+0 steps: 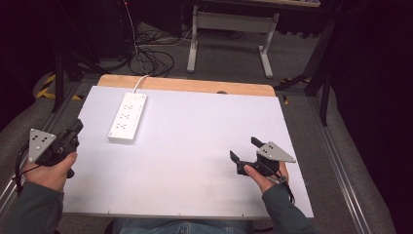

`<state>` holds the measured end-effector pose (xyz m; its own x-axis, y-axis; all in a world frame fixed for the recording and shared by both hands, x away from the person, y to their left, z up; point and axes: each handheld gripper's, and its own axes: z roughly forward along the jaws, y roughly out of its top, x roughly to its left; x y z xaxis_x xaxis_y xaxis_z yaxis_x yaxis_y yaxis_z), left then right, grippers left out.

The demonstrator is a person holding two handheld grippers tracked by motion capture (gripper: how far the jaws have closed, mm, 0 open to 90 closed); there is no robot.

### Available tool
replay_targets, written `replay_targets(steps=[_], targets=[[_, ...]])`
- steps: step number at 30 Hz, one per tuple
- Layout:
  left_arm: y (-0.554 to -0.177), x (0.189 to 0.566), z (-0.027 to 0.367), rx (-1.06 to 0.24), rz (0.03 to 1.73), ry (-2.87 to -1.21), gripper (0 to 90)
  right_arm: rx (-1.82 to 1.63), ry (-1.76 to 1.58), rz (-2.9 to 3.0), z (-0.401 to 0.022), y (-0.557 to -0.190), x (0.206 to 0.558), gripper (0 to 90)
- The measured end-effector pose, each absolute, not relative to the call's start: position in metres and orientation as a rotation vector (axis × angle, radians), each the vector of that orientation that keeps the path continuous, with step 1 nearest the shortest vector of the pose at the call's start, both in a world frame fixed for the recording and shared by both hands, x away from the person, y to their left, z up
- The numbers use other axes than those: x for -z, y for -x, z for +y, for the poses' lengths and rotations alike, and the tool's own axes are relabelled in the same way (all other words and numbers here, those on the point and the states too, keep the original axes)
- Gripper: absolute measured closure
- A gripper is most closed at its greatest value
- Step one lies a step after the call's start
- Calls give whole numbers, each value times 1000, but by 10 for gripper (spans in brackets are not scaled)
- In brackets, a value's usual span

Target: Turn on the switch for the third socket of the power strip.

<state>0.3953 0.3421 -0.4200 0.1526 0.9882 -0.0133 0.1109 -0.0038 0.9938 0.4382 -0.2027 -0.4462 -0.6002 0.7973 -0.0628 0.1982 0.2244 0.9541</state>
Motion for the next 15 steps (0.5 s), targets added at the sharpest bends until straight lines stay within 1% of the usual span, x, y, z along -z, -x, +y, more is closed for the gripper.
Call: replay_targets(steps=[15], targets=[[-396, 420, 343, -1052, 1178, -1374, 899, -1389, -912, 1947, -202, -438, 447, 101]])
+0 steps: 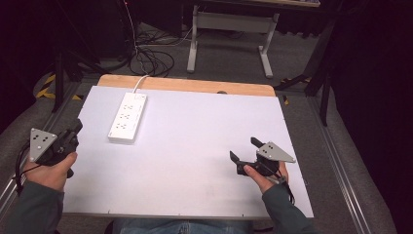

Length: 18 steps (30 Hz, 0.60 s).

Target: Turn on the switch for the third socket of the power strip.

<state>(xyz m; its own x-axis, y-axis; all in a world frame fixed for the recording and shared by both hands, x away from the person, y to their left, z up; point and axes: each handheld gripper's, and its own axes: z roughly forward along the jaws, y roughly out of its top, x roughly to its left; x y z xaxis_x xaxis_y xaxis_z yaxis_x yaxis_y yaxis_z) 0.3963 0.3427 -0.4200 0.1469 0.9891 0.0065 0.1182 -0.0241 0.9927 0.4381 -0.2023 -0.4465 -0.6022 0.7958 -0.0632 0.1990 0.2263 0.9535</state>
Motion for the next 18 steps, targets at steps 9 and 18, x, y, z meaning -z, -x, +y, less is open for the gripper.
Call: replay_targets(steps=[9, 18], targets=[[-402, 421, 341, -1043, 1179, -1382, 899, -1385, -918, 1941, -204, -436, 447, 101], [-410, 421, 334, -1029, 1162, -1403, 899, -1367, -926, 1938, -206, -433, 448, 102]])
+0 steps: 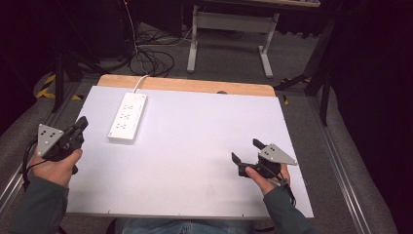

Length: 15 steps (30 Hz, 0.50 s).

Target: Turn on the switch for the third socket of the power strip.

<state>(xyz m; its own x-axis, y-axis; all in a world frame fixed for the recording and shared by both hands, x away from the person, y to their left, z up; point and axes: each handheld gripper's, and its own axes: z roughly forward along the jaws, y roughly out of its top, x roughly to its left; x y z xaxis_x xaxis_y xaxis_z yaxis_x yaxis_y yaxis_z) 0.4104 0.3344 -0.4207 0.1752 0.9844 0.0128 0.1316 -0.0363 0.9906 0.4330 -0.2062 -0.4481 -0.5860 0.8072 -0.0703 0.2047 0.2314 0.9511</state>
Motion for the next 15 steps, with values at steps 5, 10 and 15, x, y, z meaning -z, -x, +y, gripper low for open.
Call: replay_targets(steps=[5, 10, 15], targets=[[-414, 421, 331, -1021, 1156, -1414, 899, -1348, -918, 1947, -203, -433, 450, 103], [-418, 421, 328, -1021, 1151, -1417, 899, -1331, -921, 1944, -204, -433, 451, 105], [-420, 422, 327, -1015, 1150, -1423, 899, -1330, -932, 1935, -206, -433, 451, 105]])
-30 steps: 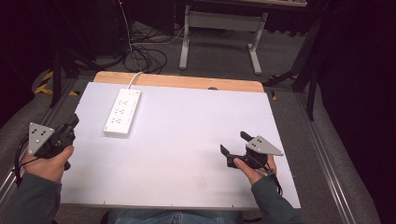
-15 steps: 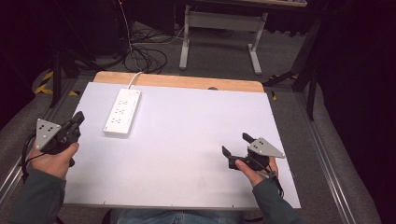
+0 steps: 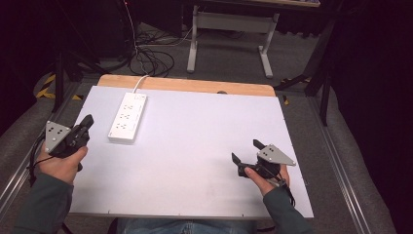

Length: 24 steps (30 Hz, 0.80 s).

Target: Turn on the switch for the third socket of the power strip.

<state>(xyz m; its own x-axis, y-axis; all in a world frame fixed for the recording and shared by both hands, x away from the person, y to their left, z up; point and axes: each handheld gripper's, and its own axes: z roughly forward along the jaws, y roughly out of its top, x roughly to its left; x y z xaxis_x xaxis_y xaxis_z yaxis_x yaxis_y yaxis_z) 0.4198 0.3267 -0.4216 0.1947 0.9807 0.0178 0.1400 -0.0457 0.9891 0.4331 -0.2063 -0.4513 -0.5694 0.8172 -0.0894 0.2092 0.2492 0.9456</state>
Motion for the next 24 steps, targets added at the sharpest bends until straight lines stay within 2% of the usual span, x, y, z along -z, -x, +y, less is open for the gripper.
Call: replay_targets(steps=[24], targets=[[-446, 431, 315, -1028, 1167, -1507, 899, -1315, -974, 1920, -215, -433, 455, 107]])
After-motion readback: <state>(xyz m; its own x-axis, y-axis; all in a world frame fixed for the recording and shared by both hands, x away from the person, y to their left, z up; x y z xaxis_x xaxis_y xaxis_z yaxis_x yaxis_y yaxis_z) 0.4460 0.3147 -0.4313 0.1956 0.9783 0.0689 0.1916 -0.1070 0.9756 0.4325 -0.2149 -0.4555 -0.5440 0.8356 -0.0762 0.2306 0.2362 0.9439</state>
